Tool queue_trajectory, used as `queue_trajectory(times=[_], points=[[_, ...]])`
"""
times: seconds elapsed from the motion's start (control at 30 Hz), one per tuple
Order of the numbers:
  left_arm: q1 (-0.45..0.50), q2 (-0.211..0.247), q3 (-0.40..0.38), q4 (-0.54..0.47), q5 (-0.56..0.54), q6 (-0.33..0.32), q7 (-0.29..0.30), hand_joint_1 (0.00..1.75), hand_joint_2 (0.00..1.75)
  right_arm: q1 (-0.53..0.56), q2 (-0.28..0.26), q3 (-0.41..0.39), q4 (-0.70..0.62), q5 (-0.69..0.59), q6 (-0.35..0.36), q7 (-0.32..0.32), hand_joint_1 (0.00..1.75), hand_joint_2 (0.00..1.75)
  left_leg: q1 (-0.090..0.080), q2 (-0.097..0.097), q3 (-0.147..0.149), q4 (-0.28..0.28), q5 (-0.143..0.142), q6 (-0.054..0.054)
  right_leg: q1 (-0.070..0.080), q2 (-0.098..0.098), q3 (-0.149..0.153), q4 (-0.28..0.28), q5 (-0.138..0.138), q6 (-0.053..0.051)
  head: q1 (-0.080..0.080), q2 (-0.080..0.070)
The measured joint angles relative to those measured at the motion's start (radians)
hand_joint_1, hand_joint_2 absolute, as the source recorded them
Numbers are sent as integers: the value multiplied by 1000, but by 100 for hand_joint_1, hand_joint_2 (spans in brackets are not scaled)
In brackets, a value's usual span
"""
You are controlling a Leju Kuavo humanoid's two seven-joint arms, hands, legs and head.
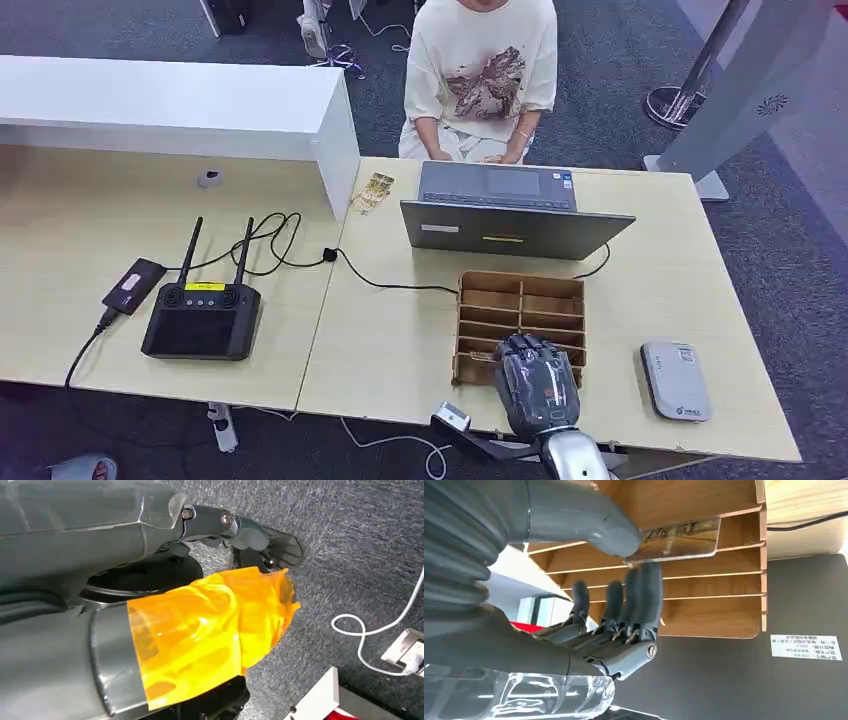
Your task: Pass the card to the sensor for recognition and then transmit it.
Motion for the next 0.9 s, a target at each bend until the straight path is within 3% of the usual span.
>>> queue_trajectory(times=[0.57, 0.77, 0.9], points=[[0, 0, 1, 0, 7, 0, 0, 0, 0, 6, 0, 0, -5, -1, 9, 10, 108, 175, 0, 0, 0, 0, 0, 0, 0, 0, 0, 0, 0, 0, 0, 0], [0, 0, 2, 0, 11, -1, 0, 0, 0, 6, 0, 0, -4, -1, 11, 13, 126, 175, 0, 0, 0, 0, 0, 0, 0, 0, 0, 0, 0, 0, 0, 0], [0, 0, 2, 0, 13, -1, -1, 0, 0, 6, 0, 0, -4, -1, 10, 13, 126, 175, 0, 0, 0, 0, 0, 0, 0, 0, 0, 0, 0, 0, 0, 0]])
